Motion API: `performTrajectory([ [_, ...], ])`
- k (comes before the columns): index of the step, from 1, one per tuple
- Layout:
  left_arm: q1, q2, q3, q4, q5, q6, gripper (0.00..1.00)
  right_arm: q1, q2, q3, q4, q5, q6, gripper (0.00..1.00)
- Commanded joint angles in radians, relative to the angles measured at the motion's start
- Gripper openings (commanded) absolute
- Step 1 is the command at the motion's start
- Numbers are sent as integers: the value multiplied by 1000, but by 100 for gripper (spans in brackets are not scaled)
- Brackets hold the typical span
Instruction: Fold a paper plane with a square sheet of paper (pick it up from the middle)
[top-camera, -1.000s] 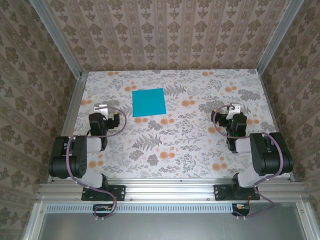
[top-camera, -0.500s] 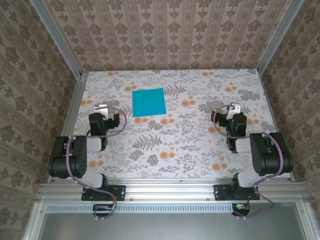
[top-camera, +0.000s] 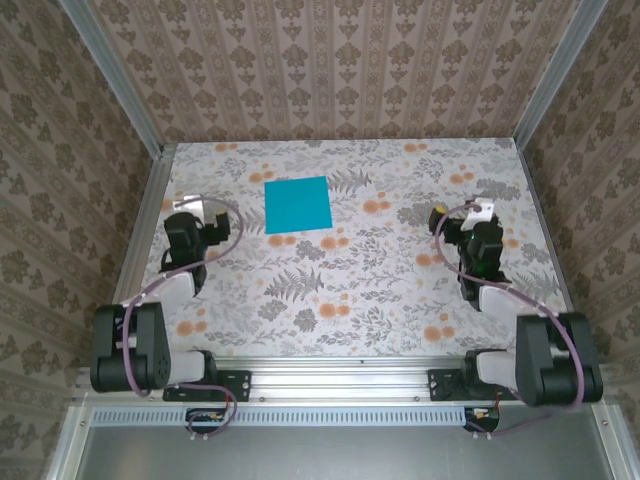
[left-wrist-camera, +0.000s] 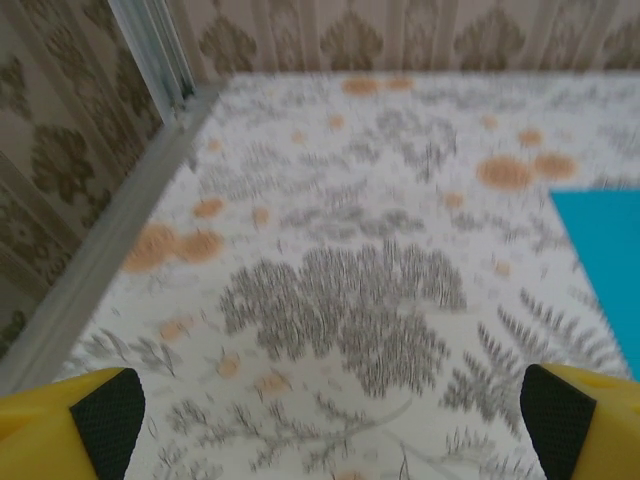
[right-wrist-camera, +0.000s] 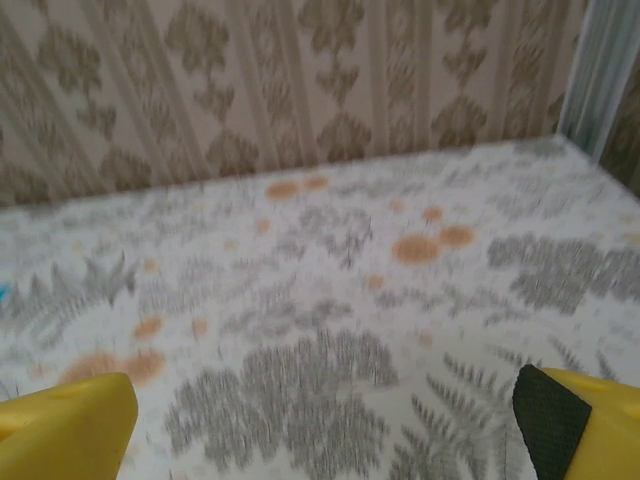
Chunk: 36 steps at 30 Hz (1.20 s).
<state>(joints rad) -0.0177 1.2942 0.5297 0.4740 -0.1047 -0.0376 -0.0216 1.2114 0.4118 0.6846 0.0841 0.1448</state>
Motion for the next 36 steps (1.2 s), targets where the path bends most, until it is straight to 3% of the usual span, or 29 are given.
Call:
performTrajectory([
  [1,6,-53,83,-213,37,-101,100,3,-83,126,-323,72,141,100],
  [4,-1,-63,168,-336,113,-170,100,3,-101,214,-515,6,232,100],
  [7,-11,-23,279,-479,145,-265,100,4,-74,285,-631,-154,287,100],
  [12,-106,109,423,-595,171,-370,100,6,24,371,-695,-358,416,100],
  [16,-171,268,559,-688,215,-433,96,11,74,381,-678,-380,453,100],
  [22,-311,508,770,-782,188,-432,90,54,109,373,-636,-355,478,100],
  [27,-379,671,954,-891,138,-450,85,130,160,417,-694,-270,490,100],
  [36,-470,933,1273,-1165,-4,-435,78,201,261,476,-710,-245,544,100],
])
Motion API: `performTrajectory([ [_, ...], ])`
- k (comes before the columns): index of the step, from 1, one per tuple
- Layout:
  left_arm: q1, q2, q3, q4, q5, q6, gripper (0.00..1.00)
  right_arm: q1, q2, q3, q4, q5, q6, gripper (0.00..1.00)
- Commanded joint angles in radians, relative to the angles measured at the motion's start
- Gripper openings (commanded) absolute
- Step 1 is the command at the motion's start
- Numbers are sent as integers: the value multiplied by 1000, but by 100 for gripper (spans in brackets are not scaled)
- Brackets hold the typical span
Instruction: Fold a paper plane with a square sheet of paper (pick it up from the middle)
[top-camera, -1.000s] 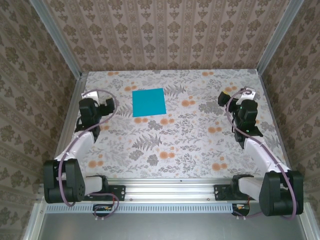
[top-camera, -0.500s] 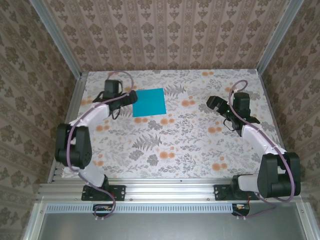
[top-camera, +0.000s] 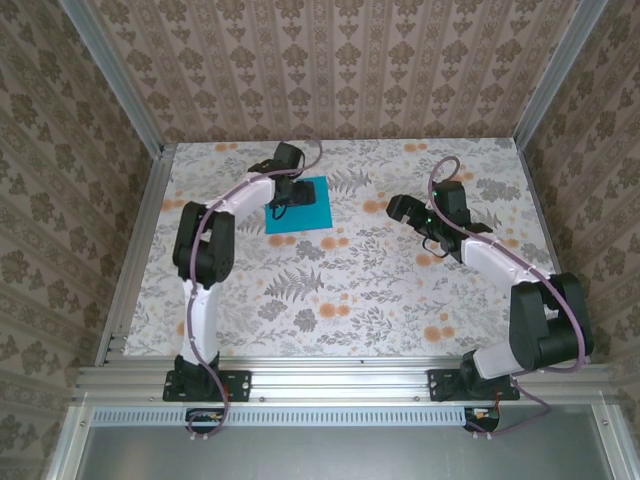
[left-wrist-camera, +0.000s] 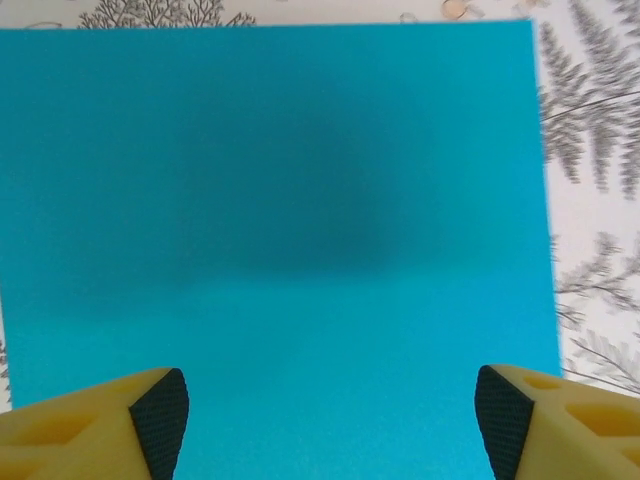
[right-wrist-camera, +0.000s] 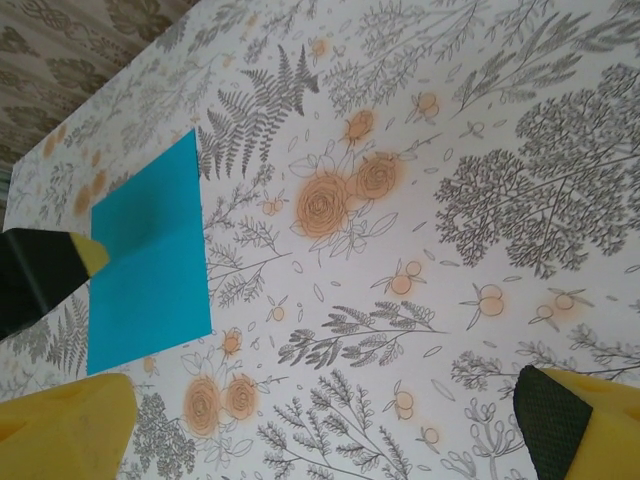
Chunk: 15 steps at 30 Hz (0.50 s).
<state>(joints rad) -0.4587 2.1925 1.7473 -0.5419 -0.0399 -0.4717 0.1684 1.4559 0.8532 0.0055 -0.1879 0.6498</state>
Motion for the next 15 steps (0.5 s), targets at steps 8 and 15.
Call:
performTrajectory([
  [8,-61,51,5,-193,-46,-36,78,17,54,70,-81,34,68,100],
  [15,-81,-46,-192,-113,151,-96,78,28,36,85,-154,108,71,100],
])
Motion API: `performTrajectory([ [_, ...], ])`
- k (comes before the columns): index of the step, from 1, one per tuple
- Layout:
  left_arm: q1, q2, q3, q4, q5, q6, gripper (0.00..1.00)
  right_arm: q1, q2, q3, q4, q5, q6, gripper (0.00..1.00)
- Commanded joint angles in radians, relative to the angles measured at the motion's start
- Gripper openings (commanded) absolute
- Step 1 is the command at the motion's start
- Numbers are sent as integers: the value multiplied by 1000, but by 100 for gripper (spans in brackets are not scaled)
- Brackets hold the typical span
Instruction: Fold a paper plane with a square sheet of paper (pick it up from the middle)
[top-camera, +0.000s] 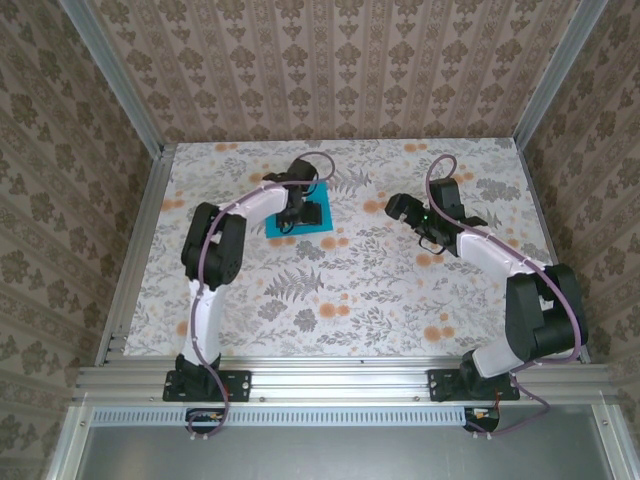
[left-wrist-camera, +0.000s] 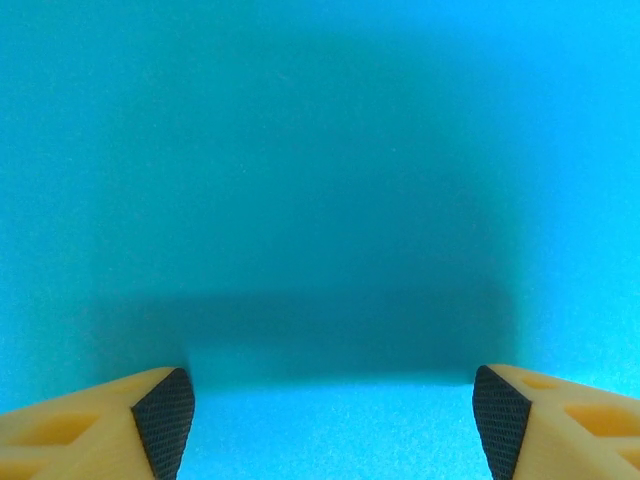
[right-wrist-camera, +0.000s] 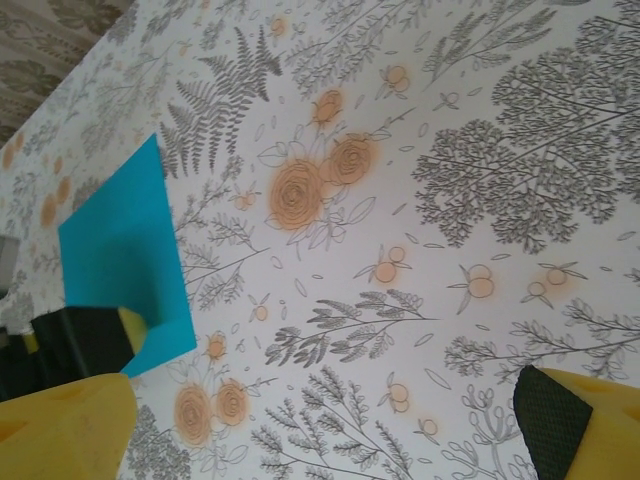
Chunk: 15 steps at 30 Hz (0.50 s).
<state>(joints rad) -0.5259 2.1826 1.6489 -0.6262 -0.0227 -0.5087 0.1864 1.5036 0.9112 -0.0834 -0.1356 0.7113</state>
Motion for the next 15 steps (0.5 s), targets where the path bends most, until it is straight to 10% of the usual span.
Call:
performTrajectory([
  [1,-20,-59,-137,-6,167,-77,78,9,-15,27,-71,65,10,100],
  [15,-215,-304,-526,271,477,-335,80,72,-24,31,-160,132,-108,100],
])
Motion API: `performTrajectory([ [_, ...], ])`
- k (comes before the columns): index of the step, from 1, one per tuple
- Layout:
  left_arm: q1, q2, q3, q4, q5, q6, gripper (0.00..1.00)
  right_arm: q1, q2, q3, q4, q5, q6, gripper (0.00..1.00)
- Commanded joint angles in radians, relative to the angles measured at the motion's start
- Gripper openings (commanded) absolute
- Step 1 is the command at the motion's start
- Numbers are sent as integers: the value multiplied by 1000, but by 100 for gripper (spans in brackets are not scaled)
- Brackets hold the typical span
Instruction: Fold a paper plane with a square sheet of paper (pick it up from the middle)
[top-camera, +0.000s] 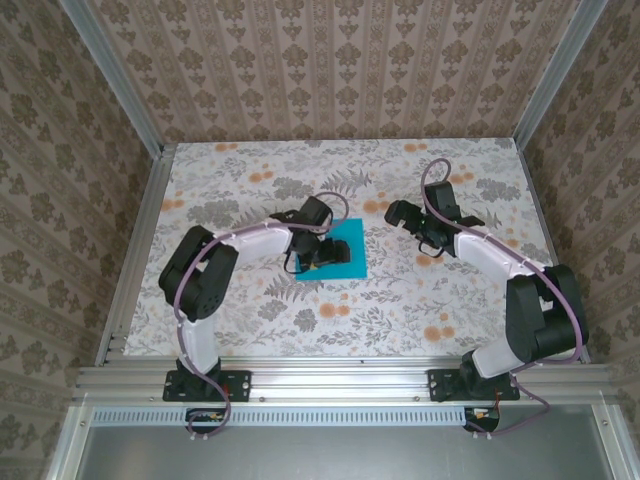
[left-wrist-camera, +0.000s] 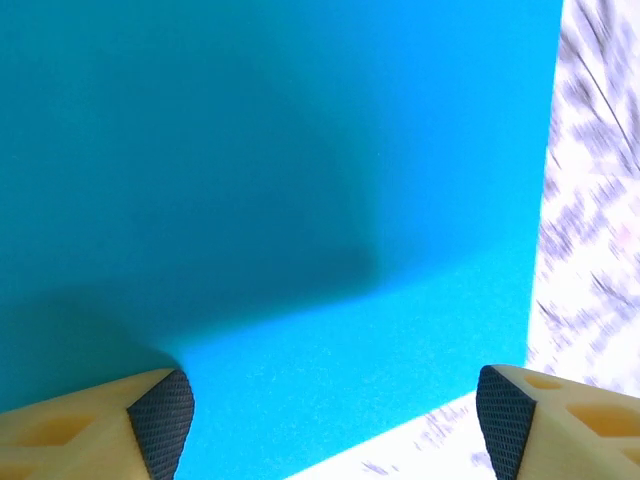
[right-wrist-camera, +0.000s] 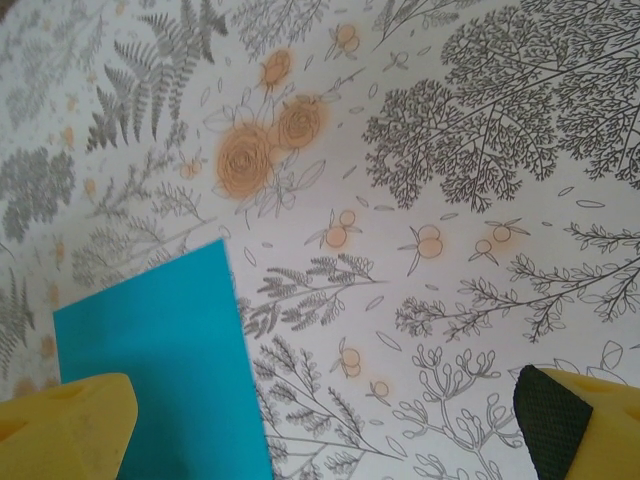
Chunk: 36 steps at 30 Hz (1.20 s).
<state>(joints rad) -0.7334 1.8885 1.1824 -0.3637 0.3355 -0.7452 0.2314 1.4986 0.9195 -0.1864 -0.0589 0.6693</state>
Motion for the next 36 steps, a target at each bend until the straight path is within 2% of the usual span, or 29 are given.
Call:
performTrajectory([
  [1,-2,-36,-65,15,118,-104,81,36,-16,29,-73,66,-77,100],
  [4,36,-133,-64,16,110,-105,83,80,11,69,-132,63,-93,100],
  [7,97,-237,-77,-1,91,-91,87,180,60,131,-212,102,-75,99],
  [12,262,-383,-150,-71,39,-45,92,376,219,271,-277,102,-44,91],
  [15,369,-454,-219,-79,30,-38,94,437,320,382,-314,83,-88,87],
  [19,456,-524,-290,-112,21,-13,96,469,401,479,-420,84,-215,87],
  [23,512,-561,-344,-119,22,1,97,470,441,534,-570,52,-412,100],
  [25,532,-564,-358,-124,23,11,97,470,457,562,-646,41,-483,100],
  [29,545,-554,-362,-125,25,21,98,470,483,594,-694,2,-521,100],
  [36,545,-538,-362,-122,22,23,98,476,554,640,-711,-1,-491,100],
])
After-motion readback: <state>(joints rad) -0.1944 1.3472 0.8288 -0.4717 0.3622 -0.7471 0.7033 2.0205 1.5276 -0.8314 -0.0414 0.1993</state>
